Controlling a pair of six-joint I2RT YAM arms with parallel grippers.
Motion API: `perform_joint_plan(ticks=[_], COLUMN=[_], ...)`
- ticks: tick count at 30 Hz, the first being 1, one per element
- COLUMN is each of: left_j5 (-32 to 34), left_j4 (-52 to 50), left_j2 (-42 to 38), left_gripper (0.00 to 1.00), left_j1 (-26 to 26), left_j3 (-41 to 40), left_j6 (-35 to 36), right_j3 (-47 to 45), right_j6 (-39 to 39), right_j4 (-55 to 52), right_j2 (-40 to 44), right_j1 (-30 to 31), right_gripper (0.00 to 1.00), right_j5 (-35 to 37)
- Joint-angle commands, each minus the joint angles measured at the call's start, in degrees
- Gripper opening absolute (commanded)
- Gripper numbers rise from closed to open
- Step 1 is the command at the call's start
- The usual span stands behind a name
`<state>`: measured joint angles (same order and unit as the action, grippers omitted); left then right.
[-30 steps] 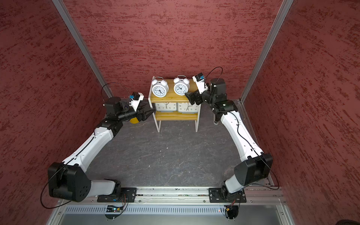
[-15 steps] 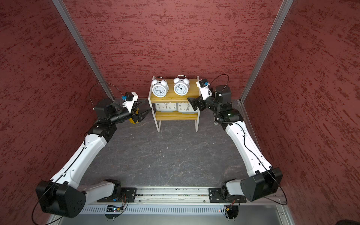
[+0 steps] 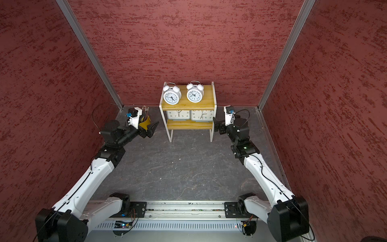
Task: Place the alarm clocks on the shelf by style
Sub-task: Reset both arms
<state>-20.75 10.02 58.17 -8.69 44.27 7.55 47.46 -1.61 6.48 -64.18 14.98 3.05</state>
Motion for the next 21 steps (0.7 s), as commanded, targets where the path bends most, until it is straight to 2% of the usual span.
perform_joint_plan(ticks=[1, 5, 10, 12, 15, 21], left_j5=[15.76, 28.52, 34.18, 33.8, 29.61, 21.92], left_j4=[8.63, 9.21, 7.0, 5.95, 5.64, 12.12], left_j2=[-1.24, -1.55, -0.07, 0.7, 2.21, 6.05], left_gripper=[1.0, 1.0, 1.0, 1.0, 1.0, 1.0], left_j1=[-0.1, -0.06, 1.13, 2.3, 5.05, 8.96], left_j3=[-4.37, -8.36, -12.07, -13.22, -15.05, -19.48], left_j6=[-4.41, -7.43, -7.39, -8.65, -11.19, -9.08], right_j3=[-3.88, -8.48, -12.31, -13.27, -15.92, -19.87], right_j6=[5.38, 8.04, 9.52, 9.87, 10.37, 9.91], right_j4=[8.78, 10.85, 10.93, 10.83, 13.04, 17.82], right_j2=[0.64, -0.21, -1.96, -2.89, -3.75, -5.82], right_j1=[-0.56, -1.6, -3.79, -4.66, -5.96, -9.08], right_gripper=[0.99, 0.98, 0.98, 0.98, 0.98, 0.98], right_j5=[16.29, 23.32, 24.46, 24.0, 22.94, 17.07])
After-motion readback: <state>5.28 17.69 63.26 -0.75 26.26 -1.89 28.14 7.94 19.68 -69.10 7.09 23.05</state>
